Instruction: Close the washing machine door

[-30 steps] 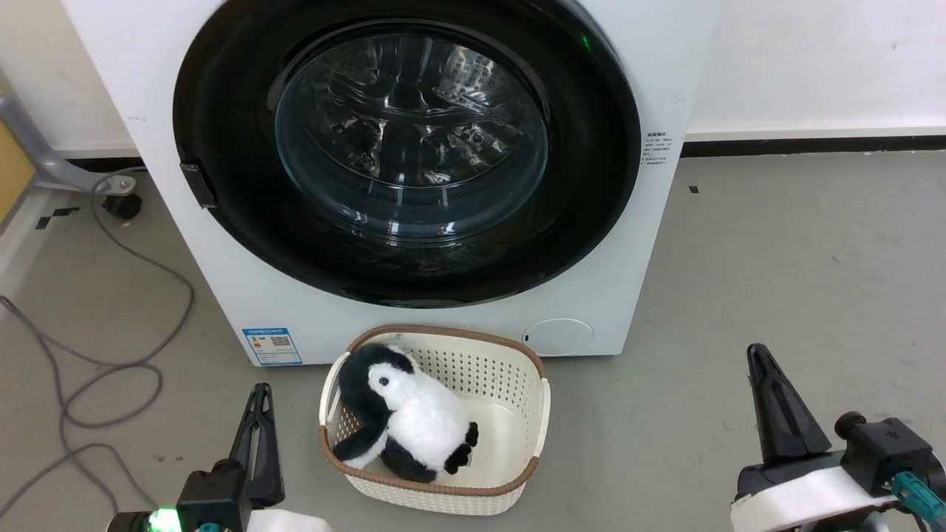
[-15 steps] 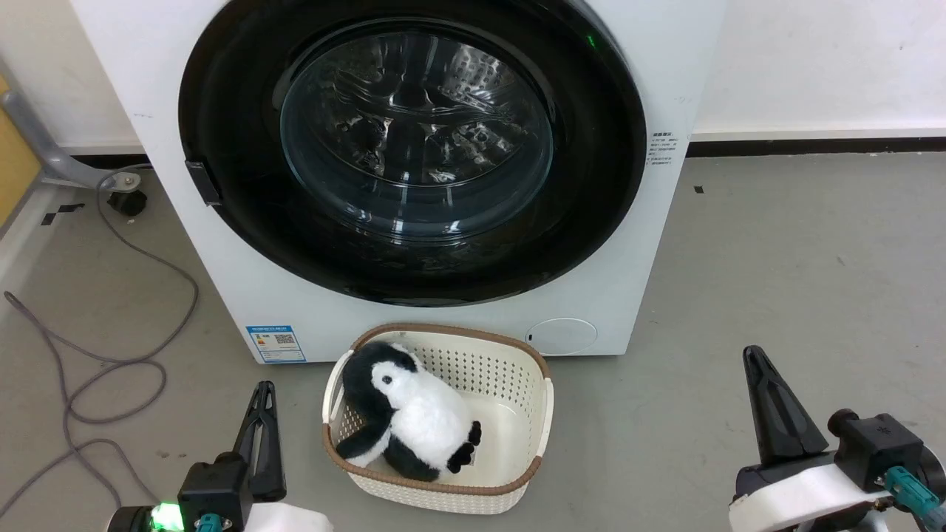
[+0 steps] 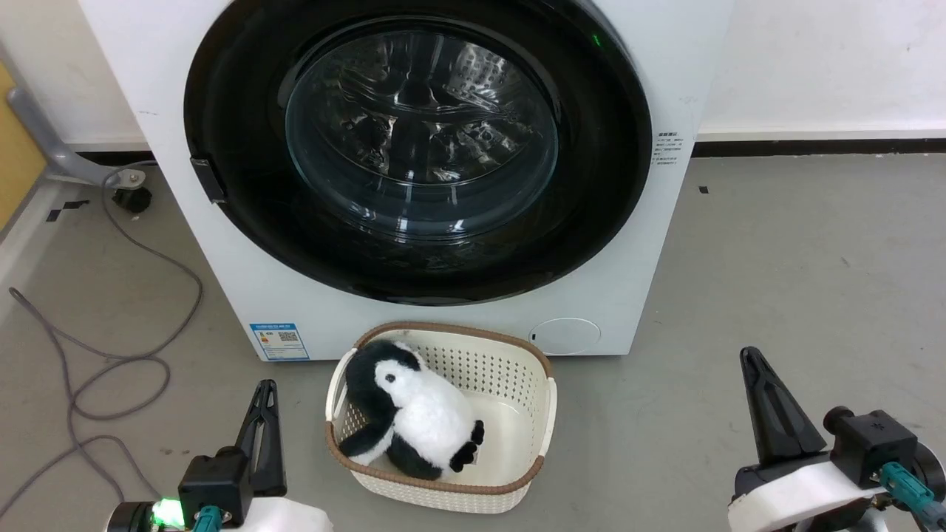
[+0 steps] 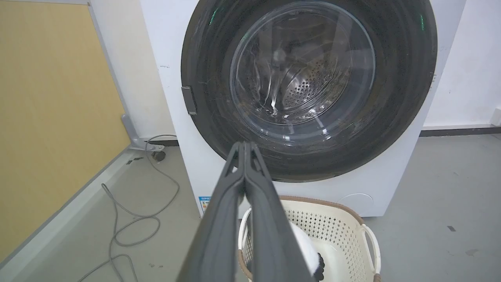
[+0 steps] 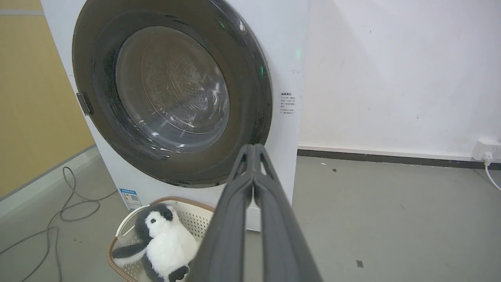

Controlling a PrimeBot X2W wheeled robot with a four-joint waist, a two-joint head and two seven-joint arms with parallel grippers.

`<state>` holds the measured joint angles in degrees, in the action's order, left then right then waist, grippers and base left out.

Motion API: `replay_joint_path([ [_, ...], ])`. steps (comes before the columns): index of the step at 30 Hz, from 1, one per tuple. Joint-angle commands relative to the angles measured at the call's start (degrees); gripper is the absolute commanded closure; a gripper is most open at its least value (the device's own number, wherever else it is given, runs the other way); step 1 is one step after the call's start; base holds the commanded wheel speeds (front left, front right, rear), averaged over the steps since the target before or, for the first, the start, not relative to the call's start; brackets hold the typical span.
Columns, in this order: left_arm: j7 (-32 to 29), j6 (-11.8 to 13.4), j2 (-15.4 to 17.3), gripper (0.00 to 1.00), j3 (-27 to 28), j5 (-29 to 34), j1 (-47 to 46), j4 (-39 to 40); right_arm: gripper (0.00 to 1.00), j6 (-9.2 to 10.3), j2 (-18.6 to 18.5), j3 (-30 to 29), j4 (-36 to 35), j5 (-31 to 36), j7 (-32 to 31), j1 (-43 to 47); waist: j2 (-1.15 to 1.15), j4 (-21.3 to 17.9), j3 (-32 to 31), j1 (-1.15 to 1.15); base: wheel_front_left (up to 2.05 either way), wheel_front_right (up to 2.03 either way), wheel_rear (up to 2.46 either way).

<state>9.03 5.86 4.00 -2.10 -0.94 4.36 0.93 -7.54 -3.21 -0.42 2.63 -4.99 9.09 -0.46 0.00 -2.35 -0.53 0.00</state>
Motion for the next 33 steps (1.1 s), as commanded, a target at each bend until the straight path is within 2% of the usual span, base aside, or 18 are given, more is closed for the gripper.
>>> replay_joint_path([
  [1,-0.42,-0.34,-0.22,1.0,0.22,0.29,-1.1,-0.17,1.0,0.02,0.14,0.1,-0.57,0.67,-0.46,0.19,0.0,0.05,0.01,0.0,0.0,0.0,0.0],
  [33,-4.06,-2.67,-0.6,1.0,1.02,0.56,-2.47,-0.49,1.0,0.04,0.22,0.24,-1.44,2.5,-4.11,0.31,0.0,1.02,0.23,0.0,0.0,0.0,0.0],
])
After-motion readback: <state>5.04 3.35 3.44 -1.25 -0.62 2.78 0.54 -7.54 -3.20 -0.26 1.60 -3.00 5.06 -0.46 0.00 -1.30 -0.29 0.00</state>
